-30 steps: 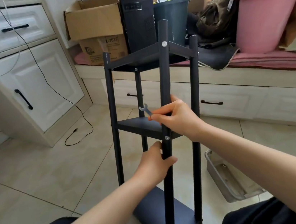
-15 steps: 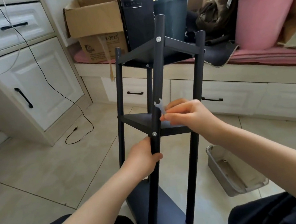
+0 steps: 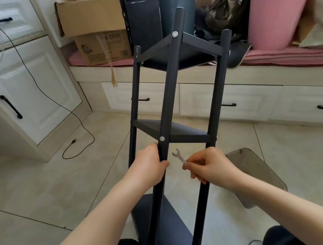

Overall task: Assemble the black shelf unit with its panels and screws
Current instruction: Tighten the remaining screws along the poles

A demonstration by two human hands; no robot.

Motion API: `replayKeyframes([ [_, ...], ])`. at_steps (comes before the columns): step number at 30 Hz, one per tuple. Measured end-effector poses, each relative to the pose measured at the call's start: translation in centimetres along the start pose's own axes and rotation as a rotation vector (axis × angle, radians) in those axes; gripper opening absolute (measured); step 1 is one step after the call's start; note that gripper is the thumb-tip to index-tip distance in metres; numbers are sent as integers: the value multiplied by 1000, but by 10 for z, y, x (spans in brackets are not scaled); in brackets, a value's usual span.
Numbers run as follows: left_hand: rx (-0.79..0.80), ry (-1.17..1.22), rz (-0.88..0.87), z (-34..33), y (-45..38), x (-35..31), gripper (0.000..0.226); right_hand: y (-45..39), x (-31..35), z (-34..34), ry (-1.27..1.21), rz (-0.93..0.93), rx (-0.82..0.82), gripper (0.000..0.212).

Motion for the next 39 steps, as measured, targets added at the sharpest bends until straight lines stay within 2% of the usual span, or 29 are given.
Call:
replayKeyframes([
  [9, -32, -11, 21, 8, -3, 14, 36, -18, 9, -11, -124, 77, -146, 18],
  [20, -11, -18, 68, 19, -10, 30, 35, -37, 22, -30, -193, 184, -170, 15],
  [26, 32, -7, 80, 22, -9, 35, 35, -42, 26, -34, -123, 311, -242, 14],
  [30, 36, -14, 82, 22, -9, 36, 25, -45, 28, -43, -139, 378, -289, 13],
  [39, 34, 35, 102, 25, -11, 46, 22, -50, 34, -58, -141, 547, -443, 13],
])
Point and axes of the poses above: each hand's wrist, its own y-axis away from the middle knuckle, its own z-axis out of the back of the hand, x = y × z, the point moved 9 cm from there along -y, towards the middle knuckle, and after that the axes turned 8 degrees about -y, right-handed, at the moved point
